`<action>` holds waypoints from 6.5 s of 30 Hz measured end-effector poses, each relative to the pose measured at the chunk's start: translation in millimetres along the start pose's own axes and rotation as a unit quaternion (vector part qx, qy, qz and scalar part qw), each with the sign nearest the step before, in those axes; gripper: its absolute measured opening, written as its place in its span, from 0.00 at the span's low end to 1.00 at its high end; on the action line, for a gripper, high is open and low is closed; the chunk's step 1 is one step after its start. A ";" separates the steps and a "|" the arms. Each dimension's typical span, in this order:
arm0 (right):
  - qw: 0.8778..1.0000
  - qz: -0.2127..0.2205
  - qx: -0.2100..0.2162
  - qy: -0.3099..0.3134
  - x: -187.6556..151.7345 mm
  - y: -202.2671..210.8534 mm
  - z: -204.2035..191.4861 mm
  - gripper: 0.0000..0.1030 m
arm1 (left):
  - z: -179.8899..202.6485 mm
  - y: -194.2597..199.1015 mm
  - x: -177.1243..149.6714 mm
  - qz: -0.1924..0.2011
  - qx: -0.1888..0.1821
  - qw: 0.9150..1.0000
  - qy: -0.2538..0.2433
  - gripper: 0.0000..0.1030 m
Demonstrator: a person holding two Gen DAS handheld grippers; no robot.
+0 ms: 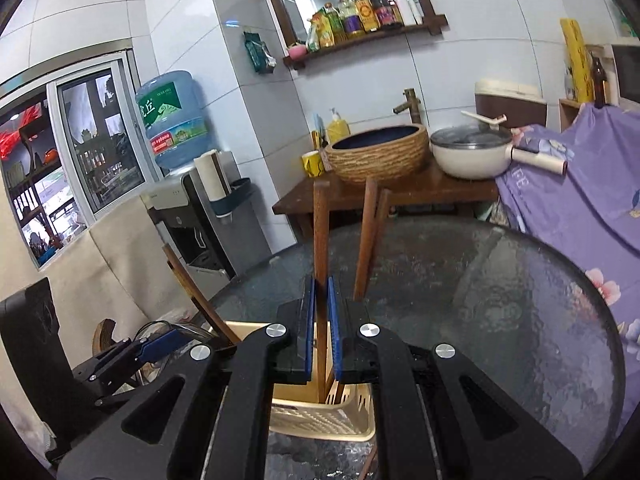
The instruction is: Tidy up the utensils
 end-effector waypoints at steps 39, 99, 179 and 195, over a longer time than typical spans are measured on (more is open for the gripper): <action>0.974 -0.178 -0.143 0.004 -194.1 -10.7 55.4 0.78 | -7.3 16.1 -164.2 -0.123 0.016 0.992 -0.036 0.64; 0.961 -0.235 -0.146 -0.002 -169.3 -66.0 63.6 0.09 | 57.2 -55.5 -158.0 -0.200 -0.026 0.971 -0.128 0.35; 0.999 -0.027 0.029 0.018 -68.6 105.1 7.7 0.08 | 27.0 -58.2 -154.8 -0.225 -0.072 0.954 -0.184 0.52; 0.999 -0.022 0.030 0.017 -63.9 110.4 5.7 0.08 | 40.4 -49.1 -132.5 -0.198 -0.066 0.963 -0.170 0.35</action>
Point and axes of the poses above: each gripper's, at about its wrist camera, not at the fingertips, and y roughly against the way its jaws point, z to its right, x to its top, the point moved 4 cm from there along -y, roughly the way its jaws point, and after that the axes turned 9 degrees about -z, right-handed, at the moved point
